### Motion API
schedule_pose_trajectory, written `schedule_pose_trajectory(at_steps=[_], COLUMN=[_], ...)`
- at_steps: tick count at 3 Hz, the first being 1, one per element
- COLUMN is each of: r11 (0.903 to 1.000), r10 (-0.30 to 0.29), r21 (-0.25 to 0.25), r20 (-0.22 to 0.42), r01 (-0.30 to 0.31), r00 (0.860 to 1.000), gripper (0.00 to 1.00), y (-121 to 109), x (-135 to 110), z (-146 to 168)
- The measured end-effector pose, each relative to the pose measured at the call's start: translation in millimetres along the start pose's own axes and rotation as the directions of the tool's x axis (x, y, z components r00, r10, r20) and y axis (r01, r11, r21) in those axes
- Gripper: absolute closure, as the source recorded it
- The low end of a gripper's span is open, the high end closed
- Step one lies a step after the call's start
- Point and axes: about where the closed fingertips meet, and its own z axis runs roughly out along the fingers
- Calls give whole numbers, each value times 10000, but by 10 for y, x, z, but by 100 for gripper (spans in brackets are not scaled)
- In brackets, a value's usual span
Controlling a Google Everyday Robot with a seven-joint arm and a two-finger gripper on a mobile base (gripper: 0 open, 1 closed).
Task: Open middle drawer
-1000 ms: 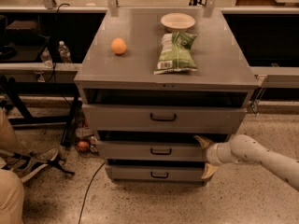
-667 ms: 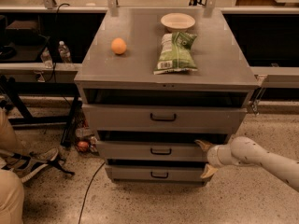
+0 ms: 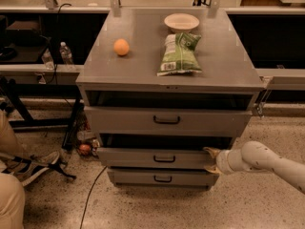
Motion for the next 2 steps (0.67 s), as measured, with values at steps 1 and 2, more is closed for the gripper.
schedule_pose_trajectory(at_steps=[1,2], r11=[10000,10000], r10=[1,1], r21=[1,1], r20=[-3,-3], r01=[-1,-1], r00=[10000,10000], gripper=[92,100], y=[-27,-32], x=[-23,-28], z=[-55,-65])
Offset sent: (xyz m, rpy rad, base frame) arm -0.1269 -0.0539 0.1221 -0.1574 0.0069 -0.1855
